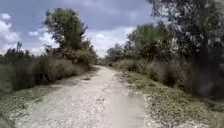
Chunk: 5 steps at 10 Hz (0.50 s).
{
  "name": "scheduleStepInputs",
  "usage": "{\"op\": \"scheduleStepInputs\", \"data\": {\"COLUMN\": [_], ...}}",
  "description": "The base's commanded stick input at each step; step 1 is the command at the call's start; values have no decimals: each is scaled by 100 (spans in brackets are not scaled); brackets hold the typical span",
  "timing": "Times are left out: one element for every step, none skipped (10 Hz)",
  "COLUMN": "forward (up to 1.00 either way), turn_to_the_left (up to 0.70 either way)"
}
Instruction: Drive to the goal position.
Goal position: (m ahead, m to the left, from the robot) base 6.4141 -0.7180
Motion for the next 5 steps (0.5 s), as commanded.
{"op": "scheduleStepInputs", "data": {"forward": [50, 50, 50, 50, 50], "turn_to_the_left": [1, 1, 1, 1, 1]}}
